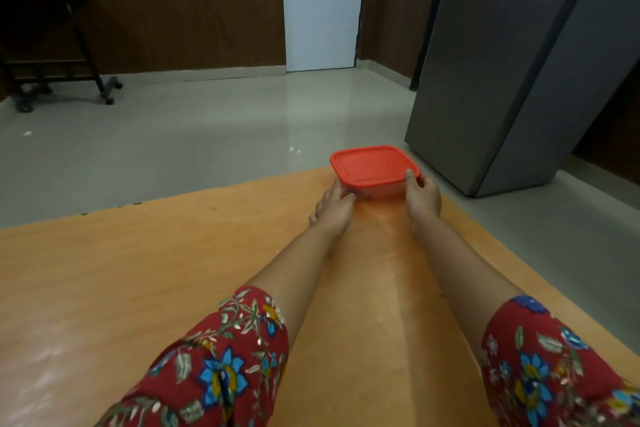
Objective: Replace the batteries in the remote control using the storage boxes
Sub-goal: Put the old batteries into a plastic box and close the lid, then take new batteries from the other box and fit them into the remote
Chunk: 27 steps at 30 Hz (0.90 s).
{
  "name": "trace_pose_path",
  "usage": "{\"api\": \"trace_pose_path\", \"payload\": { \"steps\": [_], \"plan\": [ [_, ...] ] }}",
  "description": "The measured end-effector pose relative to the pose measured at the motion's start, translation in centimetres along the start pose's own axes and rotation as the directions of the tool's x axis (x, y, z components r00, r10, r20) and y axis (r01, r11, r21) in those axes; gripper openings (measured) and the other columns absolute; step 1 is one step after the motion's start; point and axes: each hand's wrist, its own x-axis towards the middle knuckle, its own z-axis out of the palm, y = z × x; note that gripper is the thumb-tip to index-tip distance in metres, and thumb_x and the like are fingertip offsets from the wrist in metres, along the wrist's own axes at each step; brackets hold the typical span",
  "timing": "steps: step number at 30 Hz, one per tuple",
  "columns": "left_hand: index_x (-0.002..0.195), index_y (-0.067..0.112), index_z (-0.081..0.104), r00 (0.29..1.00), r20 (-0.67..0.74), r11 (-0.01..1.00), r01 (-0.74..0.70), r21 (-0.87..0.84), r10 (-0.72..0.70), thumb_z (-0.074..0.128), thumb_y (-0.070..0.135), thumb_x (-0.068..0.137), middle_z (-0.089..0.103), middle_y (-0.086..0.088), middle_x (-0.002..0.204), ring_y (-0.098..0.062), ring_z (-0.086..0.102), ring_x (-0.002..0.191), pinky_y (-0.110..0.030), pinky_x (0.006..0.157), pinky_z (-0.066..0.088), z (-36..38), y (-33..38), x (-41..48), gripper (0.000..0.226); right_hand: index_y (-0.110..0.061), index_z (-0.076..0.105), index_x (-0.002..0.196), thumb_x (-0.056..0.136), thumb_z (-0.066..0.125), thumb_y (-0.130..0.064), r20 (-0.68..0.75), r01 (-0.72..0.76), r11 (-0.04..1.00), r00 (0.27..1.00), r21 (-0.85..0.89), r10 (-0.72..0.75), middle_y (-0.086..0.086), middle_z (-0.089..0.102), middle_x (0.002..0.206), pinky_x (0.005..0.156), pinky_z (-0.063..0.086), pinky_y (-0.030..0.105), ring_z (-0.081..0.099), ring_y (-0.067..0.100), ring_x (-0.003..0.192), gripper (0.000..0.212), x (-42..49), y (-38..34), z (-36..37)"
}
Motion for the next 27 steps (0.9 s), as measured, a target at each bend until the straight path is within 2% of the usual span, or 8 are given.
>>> {"api": "trace_pose_path", "payload": {
  "steps": [3, 5, 8, 10, 13, 16, 21, 27],
  "plan": [
    [0.151, 0.015, 0.017, 1.0, -0.026, 0.971, -0.02, -0.237, 0.014, 0.042, 0.024, 0.098, 0.021, -0.004, 0.158, -0.02, 0.021, 0.145, -0.03, 0.118, 0.016, -0.7, 0.0, -0.9, 0.058, -0.004, 0.058, 0.124, 0.094, 0.052, -0.039, 0.056, 0.012, 0.998, 0.998, -0.054, -0.009, 0.014, 0.062, 0.124, 0.085, 0.038, 0.029, 0.056, 0.031, 0.118, 0.046, -1.7, -0.5, -0.8],
    [0.148, 0.006, 0.025, 0.998, -0.063, 0.941, -0.036, -0.337, 0.015, 0.041, 0.014, 0.099, 0.036, -0.009, 0.151, -0.019, 0.033, 0.139, -0.023, 0.109, 0.025, -1.3, -0.2, -2.2, 0.052, -0.002, 0.055, 0.128, 0.093, 0.056, -0.032, 0.088, 0.024, 0.997, 0.996, -0.079, -0.017, 0.014, 0.06, 0.129, 0.091, 0.039, 0.029, 0.054, 0.029, 0.121, 0.046, -3.8, -0.7, -1.7],
    [0.137, 0.006, 0.041, 0.997, -0.068, 0.937, -0.064, -0.344, 0.044, 0.04, 0.01, 0.098, 0.06, -0.006, 0.123, -0.019, 0.055, 0.108, -0.016, 0.08, 0.044, -2.2, -0.1, -6.4, 0.039, -0.003, 0.06, 0.12, 0.093, 0.057, -0.018, 0.157, 0.059, 0.996, 0.987, -0.074, -0.046, 0.011, 0.065, 0.114, 0.089, 0.041, 0.028, 0.059, 0.022, 0.106, 0.032, -8.4, -0.7, -3.4],
    [0.131, 0.011, 0.048, 0.996, -0.067, 0.925, -0.086, -0.37, 0.066, 0.038, 0.01, 0.099, 0.064, -0.003, 0.11, -0.017, 0.059, 0.086, -0.011, 0.062, 0.043, -2.8, -0.1, -10.4, 0.034, -0.006, 0.065, 0.109, 0.094, 0.054, -0.012, 0.269, 0.038, 0.999, 0.963, -0.001, -0.036, 0.011, 0.069, 0.101, 0.078, 0.045, 0.029, 0.06, 0.019, 0.085, 0.021, -12.7, -0.9, -4.8],
    [0.122, 0.015, 0.056, 0.996, -0.087, 0.899, -0.072, -0.432, 0.038, 0.038, 0.013, 0.1, 0.069, -0.001, 0.104, -0.015, 0.063, 0.081, -0.022, 0.069, 0.044, -4.8, -0.6, -17.9, 0.029, -0.011, 0.065, 0.1, 0.097, 0.047, -0.009, 0.451, -0.05, 0.996, 0.892, 0.075, 0.01, 0.005, 0.068, 0.086, 0.065, 0.043, 0.023, 0.058, 0.014, 0.072, 0.018, -21.3, -2.1, -7.4],
    [0.112, 0.02, 0.061, 0.985, -0.16, 0.884, -0.023, -0.467, -0.059, 0.039, 0.015, 0.1, 0.071, 0.001, 0.098, -0.015, 0.065, 0.08, -0.027, 0.074, 0.044, -7.7, -1.9, -26.3, 0.025, -0.015, 0.067, 0.099, 0.098, 0.048, -0.014, 0.579, -0.126, 0.988, 0.814, 0.093, 0.049, 0.003, 0.07, 0.088, 0.068, 0.046, 0.024, 0.061, 0.015, 0.075, 0.019, -30.2, -3.2, -9.8],
    [0.108, 0.018, 0.062, 0.942, -0.285, 0.872, 0.013, -0.489, -0.174, 0.039, 0.01, 0.099, 0.07, -0.001, 0.094, -0.015, 0.062, 0.076, -0.026, 0.074, 0.042, -13.0, -5.1, -40.9, 0.025, -0.015, 0.069, 0.102, 0.098, 0.048, -0.018, 0.685, -0.246, 0.967, 0.716, 0.06, 0.139, 0.005, 0.072, 0.093, 0.071, 0.047, 0.026, 0.063, 0.017, 0.079, 0.021, -42.4, -4.1, -11.3],
    [0.104, 0.02, 0.063, 0.859, -0.408, 0.854, 0.062, -0.517, -0.309, 0.041, 0.013, 0.099, 0.071, -0.002, 0.097, -0.016, 0.064, 0.08, -0.026, 0.072, 0.044, -18.0, -10.3, -53.2, 0.024, -0.019, 0.068, 0.104, 0.098, 0.048, -0.022, 0.793, -0.141, 0.988, 0.595, -0.057, 0.131, 0.001, 0.072, 0.093, 0.074, 0.048, 0.026, 0.065, 0.013, 0.08, 0.021, -53.8, -5.8, -10.6]
  ]
}}
